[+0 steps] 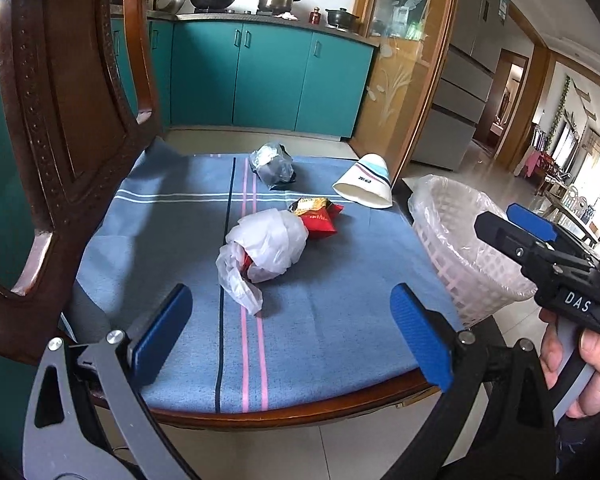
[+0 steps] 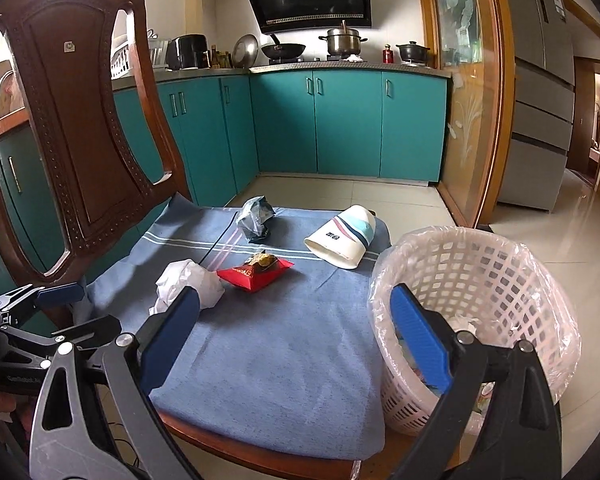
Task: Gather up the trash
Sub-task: 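Lower the left tool onto the white plastic bag and grasp it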
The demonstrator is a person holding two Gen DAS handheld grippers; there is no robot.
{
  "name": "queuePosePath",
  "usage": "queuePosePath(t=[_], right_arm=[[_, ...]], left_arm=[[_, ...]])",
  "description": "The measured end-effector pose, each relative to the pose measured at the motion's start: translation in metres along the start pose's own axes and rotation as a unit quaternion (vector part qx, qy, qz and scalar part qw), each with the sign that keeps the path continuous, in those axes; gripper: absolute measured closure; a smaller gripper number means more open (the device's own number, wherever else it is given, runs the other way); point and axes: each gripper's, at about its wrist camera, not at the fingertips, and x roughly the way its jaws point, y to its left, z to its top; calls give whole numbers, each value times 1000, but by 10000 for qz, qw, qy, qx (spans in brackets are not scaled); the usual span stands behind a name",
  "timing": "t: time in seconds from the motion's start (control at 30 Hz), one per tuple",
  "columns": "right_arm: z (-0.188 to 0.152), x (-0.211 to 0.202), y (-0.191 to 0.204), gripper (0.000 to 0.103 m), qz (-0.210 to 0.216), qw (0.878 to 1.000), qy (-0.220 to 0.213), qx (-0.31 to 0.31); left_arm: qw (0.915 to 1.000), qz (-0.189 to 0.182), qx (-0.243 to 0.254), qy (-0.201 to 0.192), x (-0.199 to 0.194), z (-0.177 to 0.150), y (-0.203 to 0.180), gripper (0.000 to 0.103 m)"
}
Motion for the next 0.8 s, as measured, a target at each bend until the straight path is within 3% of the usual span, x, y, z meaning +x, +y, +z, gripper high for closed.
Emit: queuePosePath(t=[0.3,0.63,0.7,0.73,0.77,0.8], right_arm=[[0,-2,-1,9,17,10000,-12,45],[2,5,-1,9,89,9997,105,221],[3,6,0,9,140,9995,118,270],[3,8,2,9,144,9994,138,277],[3,10,2,9,152,9993,163,293],[2,12,2,9,162,9992,183,311]], left_arm=[[9999,80,90,105,15,-1,-4,4],[9987,168,134,456,83,26,1,5],[9979,145,92,623,101,29,4,11],[9971,120,82,743,109,29,6,23],[9958,77,47,916,118,26,9,43],[9947,83,0,1029,124,22,12,57]])
